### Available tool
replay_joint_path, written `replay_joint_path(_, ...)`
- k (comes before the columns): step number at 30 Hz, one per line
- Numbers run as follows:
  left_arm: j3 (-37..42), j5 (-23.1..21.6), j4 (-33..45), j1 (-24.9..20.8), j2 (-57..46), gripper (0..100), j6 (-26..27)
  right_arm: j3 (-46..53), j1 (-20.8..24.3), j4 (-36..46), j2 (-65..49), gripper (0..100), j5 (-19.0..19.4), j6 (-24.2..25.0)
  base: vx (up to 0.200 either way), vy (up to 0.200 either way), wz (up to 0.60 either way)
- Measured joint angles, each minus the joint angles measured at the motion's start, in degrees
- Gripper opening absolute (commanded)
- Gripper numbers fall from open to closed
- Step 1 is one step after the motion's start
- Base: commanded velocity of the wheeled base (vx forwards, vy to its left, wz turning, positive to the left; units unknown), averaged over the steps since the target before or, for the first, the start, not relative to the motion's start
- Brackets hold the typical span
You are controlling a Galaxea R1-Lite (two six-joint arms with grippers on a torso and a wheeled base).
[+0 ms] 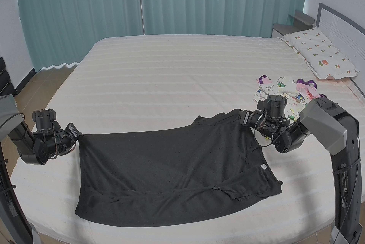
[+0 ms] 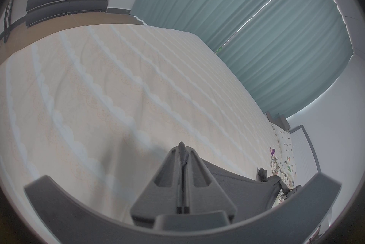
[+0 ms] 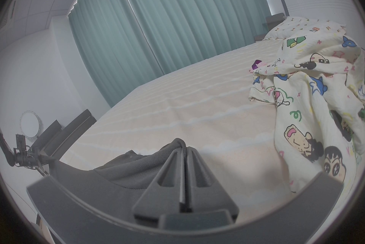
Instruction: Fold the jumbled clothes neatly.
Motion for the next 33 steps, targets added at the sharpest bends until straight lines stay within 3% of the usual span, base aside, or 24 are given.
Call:
replay_joint_path(8, 1.0, -0.2, 0.1, 0.4, -2.7, 0, 1.2, 2.7, -0.9, -2.1, -2.7, 0, 0.4, 4.9, 0.0, 0.0, 0.0)
replay_joint_path(19, 2.1, -0.1, 0.4, 0.6, -3.3, 0, 5.1, 6.4, -1.3, -3.0, -4.1, 0, 0.7, 4.8, 0.0, 0.0, 0.0)
replay_joint_path(33, 6.4, 0.1, 2.0, 1.1, -5.9, 0, 10.8, 19.0, -2.1, -5.0, -10.7, 0, 4.9, 4.9, 0.0, 0.0, 0.0)
